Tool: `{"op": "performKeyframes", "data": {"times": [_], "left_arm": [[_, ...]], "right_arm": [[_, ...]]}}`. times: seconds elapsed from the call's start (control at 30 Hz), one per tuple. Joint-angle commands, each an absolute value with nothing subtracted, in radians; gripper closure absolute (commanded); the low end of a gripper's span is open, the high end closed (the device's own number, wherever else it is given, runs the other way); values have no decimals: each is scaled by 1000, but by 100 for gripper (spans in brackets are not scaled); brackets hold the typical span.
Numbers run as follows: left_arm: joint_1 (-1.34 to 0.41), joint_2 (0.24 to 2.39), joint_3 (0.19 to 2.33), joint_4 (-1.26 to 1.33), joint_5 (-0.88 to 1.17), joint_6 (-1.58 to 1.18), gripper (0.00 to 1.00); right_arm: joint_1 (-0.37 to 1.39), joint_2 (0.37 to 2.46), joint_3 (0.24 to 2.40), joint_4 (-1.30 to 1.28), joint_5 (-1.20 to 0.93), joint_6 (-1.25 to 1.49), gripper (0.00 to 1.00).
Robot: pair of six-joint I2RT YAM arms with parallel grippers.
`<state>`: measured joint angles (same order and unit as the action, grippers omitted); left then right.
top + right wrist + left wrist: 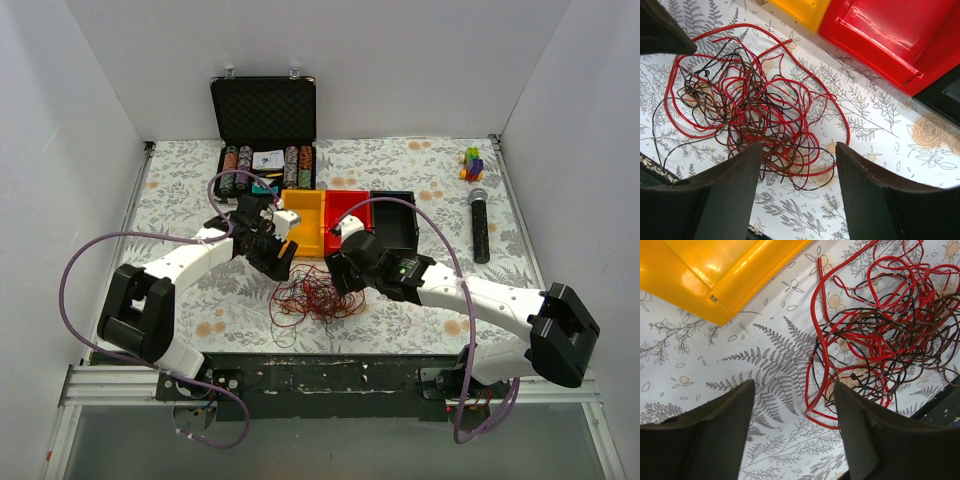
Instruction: Untangle the cables
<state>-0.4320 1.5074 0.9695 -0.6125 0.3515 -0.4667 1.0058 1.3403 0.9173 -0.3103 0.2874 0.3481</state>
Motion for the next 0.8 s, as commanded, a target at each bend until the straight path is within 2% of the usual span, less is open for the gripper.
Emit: {"op": "performKeyframes", "data": {"times": [0.0, 0.37, 0.5, 0.57, 0.63, 0.77], "left_arm": [[-433, 1508, 965, -554, 386, -442, 42], [-439, 1562, 969, -531, 469, -440, 55], [-439, 1578, 979, -526, 465, -433, 68], [-439, 1578, 980, -526, 466, -430, 79], [-439, 1572, 986, -532, 465, -431, 98], [-439, 1507, 1043, -598, 469, -425, 100]], "right_arm": [[1011, 1296, 888, -232, 281, 380, 32], [1015, 1279, 853, -201, 275, 399, 33], [1015, 1278, 856, -189, 265, 399, 33], [1015, 1281, 859, -175, 259, 396, 33], [1015, 1287, 861, -157, 249, 394, 32], [1015, 1313, 864, -100, 215, 391, 19]]}}
